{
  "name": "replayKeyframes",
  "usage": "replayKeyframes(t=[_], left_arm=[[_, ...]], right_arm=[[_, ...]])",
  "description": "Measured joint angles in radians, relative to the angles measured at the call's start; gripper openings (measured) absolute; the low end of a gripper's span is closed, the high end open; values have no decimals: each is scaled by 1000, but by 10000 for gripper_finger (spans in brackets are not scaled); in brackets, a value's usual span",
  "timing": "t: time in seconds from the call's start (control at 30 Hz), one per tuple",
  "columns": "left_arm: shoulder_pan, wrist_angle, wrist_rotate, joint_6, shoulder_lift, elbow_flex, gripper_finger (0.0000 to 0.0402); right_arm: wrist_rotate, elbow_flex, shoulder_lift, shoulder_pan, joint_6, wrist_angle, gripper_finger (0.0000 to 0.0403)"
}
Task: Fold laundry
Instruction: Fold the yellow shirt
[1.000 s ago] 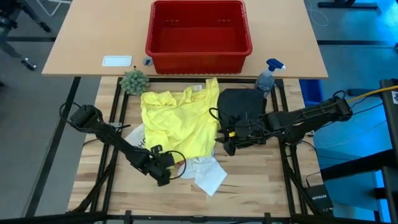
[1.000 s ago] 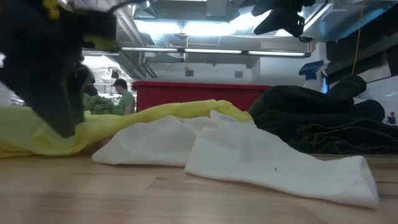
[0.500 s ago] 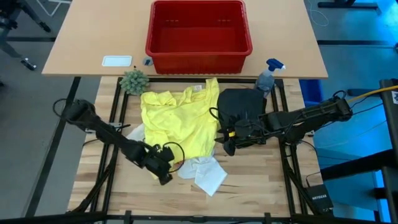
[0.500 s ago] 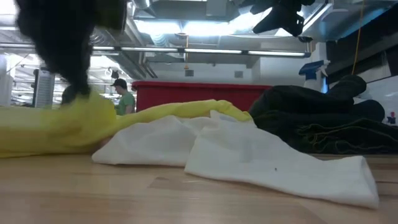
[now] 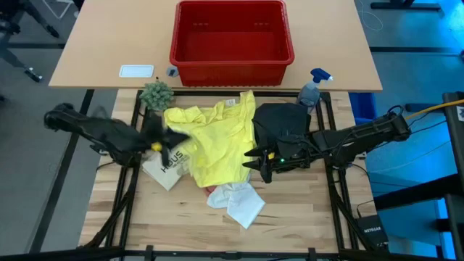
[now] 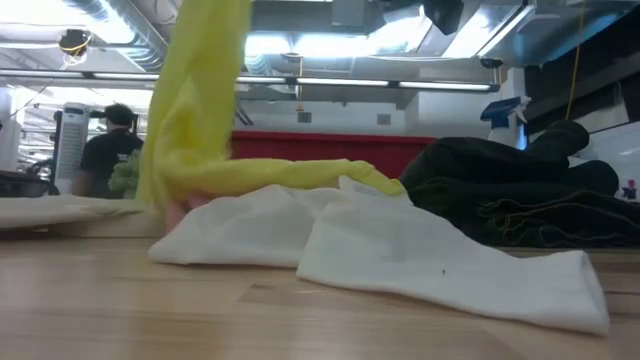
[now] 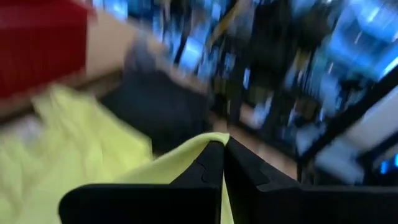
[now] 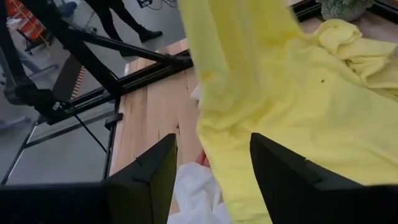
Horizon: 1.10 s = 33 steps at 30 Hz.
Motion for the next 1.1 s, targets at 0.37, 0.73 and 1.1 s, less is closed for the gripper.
replayKeyframes(t=[0.37, 0.73, 1.1], left_arm=[[81, 184, -6, 292, -204, 50, 0], [80, 173, 81, 287, -259, 56, 0], [80, 190, 138, 280, -294, 56, 0]], right_arm=[[-43, 0, 117, -19, -87, -17, 193], [-314, -1, 260, -252, -128, 48, 193], [-663, -1, 400, -401, -195, 107, 193]])
